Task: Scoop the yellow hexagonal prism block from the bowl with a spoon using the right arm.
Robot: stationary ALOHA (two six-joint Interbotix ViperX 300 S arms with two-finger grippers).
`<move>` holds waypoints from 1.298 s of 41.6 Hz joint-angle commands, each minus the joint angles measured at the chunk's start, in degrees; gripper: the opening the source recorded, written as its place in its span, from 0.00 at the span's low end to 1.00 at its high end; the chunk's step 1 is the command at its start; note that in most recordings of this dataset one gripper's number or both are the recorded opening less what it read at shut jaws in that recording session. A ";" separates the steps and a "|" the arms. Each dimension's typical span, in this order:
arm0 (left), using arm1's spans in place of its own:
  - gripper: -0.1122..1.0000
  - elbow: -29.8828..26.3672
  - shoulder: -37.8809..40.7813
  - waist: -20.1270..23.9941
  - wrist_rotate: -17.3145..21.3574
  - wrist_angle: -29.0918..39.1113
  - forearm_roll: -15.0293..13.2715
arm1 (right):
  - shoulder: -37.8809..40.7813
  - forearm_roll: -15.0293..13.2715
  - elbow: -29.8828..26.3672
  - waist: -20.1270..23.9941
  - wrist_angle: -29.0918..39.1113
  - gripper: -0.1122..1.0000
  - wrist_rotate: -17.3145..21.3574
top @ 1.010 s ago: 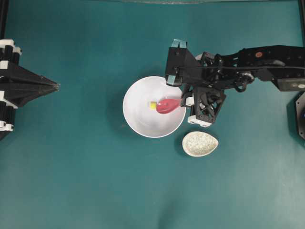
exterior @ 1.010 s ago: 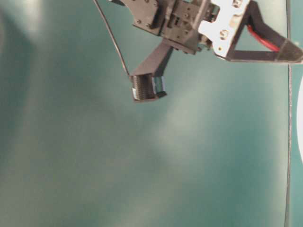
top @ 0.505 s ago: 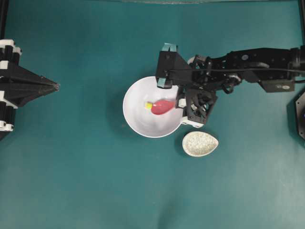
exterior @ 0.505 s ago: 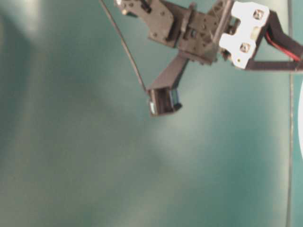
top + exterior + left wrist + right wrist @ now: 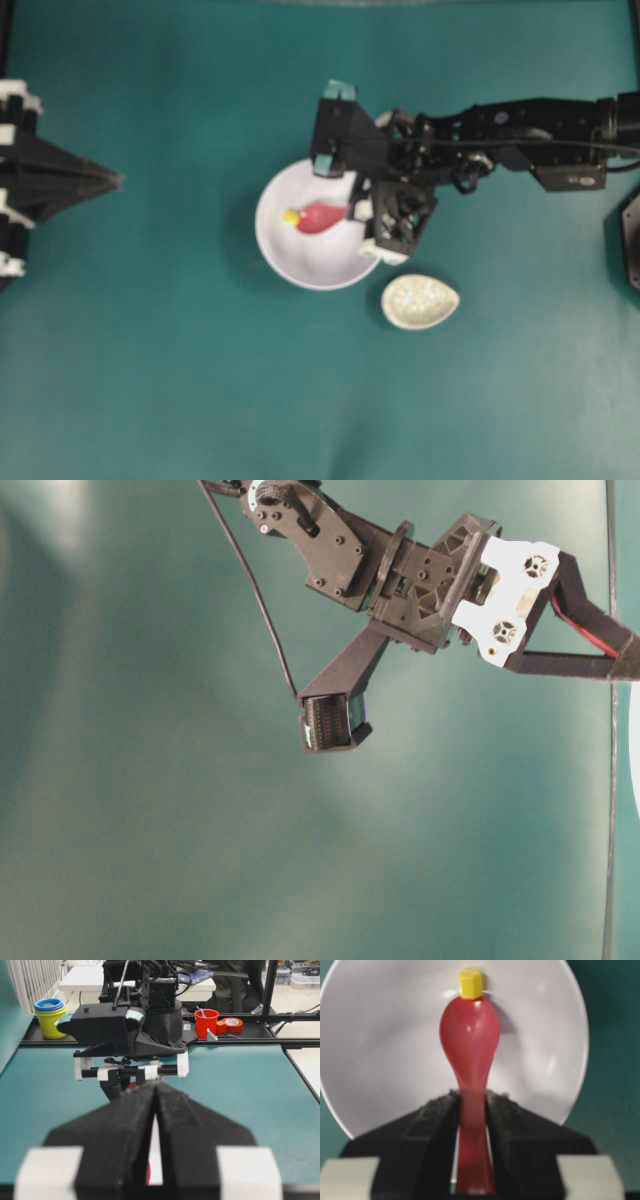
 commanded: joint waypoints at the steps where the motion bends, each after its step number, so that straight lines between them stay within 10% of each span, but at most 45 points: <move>1: 0.10 -1.14 0.53 0.00 0.00 -0.26 0.18 | -0.97 0.09 -1.23 0.26 -0.70 0.32 -0.09; 54: 0.10 -1.14 0.53 0.00 -0.09 -0.18 0.09 | -3.34 0.35 -0.79 0.62 -6.68 0.32 -0.35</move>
